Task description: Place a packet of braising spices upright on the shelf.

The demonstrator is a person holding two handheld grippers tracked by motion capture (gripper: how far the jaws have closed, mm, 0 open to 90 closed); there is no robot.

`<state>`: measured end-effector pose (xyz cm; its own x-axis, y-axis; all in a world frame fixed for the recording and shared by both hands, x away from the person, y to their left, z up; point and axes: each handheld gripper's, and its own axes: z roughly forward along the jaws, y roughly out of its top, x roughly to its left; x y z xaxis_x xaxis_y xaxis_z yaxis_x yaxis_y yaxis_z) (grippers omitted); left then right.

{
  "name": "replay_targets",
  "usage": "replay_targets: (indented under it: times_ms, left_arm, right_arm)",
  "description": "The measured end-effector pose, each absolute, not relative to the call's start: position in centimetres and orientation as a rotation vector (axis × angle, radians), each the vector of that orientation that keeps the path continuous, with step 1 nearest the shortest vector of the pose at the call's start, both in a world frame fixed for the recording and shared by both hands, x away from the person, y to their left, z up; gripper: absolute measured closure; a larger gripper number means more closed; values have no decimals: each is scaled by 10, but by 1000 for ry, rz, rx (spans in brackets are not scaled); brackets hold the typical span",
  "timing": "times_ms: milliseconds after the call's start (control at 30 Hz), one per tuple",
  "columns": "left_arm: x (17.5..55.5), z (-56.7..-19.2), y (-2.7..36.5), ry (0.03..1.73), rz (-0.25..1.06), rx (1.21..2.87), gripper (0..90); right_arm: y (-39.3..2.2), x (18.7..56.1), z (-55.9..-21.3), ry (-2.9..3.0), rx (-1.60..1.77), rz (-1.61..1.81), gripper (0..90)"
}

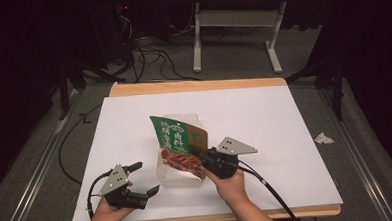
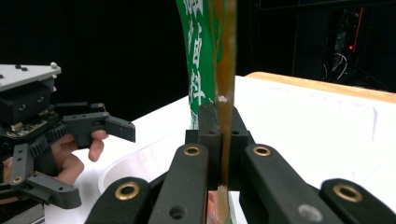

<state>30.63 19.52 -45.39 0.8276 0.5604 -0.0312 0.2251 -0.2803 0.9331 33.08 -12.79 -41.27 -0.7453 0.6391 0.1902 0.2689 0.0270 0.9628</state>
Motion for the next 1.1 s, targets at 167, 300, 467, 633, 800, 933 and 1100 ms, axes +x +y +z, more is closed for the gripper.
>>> replay_targets:
  times_ms: [167, 300, 467, 633, 800, 933, 1100]
  left_arm:
    - [307, -454, 195, 594, 365, 1860, 50]
    - [307, -454, 195, 594, 362, 1863, 50]
    - [307, -454, 195, 592, 365, 1864, 50]
    - [307, -454, 195, 592, 362, 1868, 50]
    - [307, -455, 194, 591, 362, 1874, 50]
    - [307, -455, 194, 590, 362, 1874, 50]
    - [307, -455, 194, 592, 363, 1873, 50]
  right_arm:
    - [-128, 331, -416, 2019, 933, 1765, 900]
    - [-129, 331, -419, 2014, 938, 1769, 900]
    - [-133, 330, -422, 2010, 941, 1762, 900]
    - [-137, 328, -425, 2021, 950, 1739, 900]
    - [-139, 325, -424, 2038, 947, 1735, 850]
    - [-142, 324, -420, 2033, 962, 1749, 729]
    - [-146, 324, -416, 2034, 962, 1738, 551]
